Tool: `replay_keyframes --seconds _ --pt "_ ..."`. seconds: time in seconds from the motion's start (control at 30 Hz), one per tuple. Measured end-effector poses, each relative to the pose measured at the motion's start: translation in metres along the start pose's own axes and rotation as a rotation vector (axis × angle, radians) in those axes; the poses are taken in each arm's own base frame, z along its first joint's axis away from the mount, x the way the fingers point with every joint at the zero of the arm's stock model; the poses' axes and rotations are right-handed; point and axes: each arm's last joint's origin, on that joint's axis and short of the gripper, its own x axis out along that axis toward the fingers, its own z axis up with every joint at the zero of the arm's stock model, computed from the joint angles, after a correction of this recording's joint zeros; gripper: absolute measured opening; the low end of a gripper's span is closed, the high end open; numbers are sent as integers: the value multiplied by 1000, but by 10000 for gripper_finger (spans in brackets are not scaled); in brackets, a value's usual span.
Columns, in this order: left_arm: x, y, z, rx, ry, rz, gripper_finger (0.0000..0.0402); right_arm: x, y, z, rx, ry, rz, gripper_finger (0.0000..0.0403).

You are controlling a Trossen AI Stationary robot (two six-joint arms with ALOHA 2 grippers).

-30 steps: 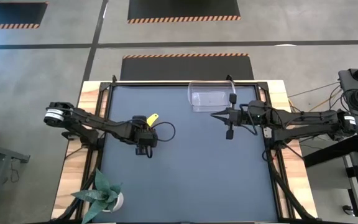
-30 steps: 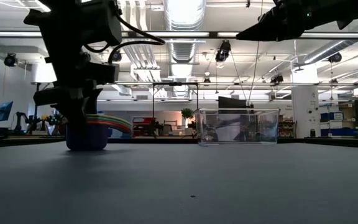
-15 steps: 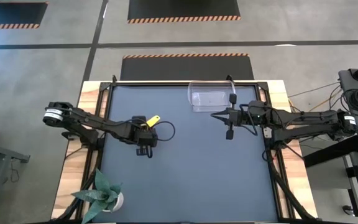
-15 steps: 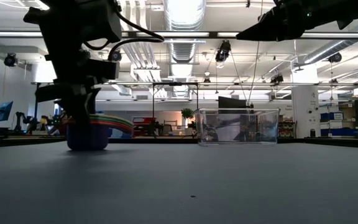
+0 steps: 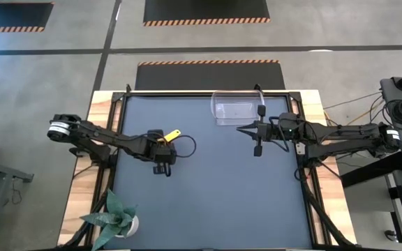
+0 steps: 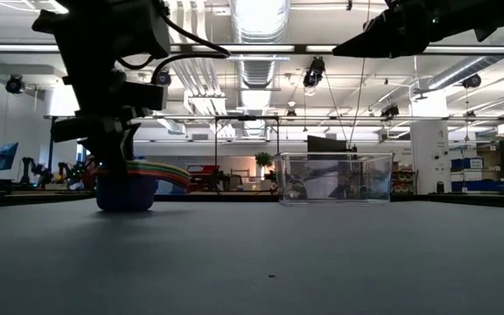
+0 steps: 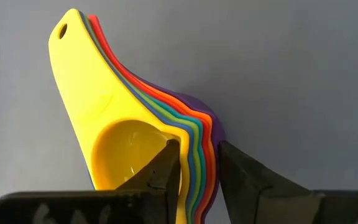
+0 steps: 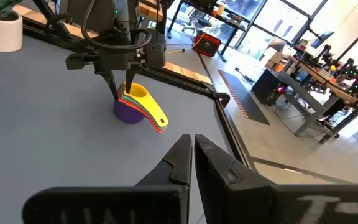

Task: Nest measuring cups in basket
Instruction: Put the stacked colored measuring cups into the transparent bin

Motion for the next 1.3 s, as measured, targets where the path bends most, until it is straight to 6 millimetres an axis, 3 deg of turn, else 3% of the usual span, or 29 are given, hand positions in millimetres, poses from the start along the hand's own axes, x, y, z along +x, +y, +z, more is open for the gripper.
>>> replay_keyframes --seconds 0.4,0.93,1.3 --pt "-20 8 -3 -36 -87 -35 70 0 0 0 0 0 0 9" --pt "-23 10 -2 -25 -110 -11 70 0 0 0 0 -1 -1 9" --pt "-48 18 21 65 -207 33 70 0 0 0 0 0 0 9"
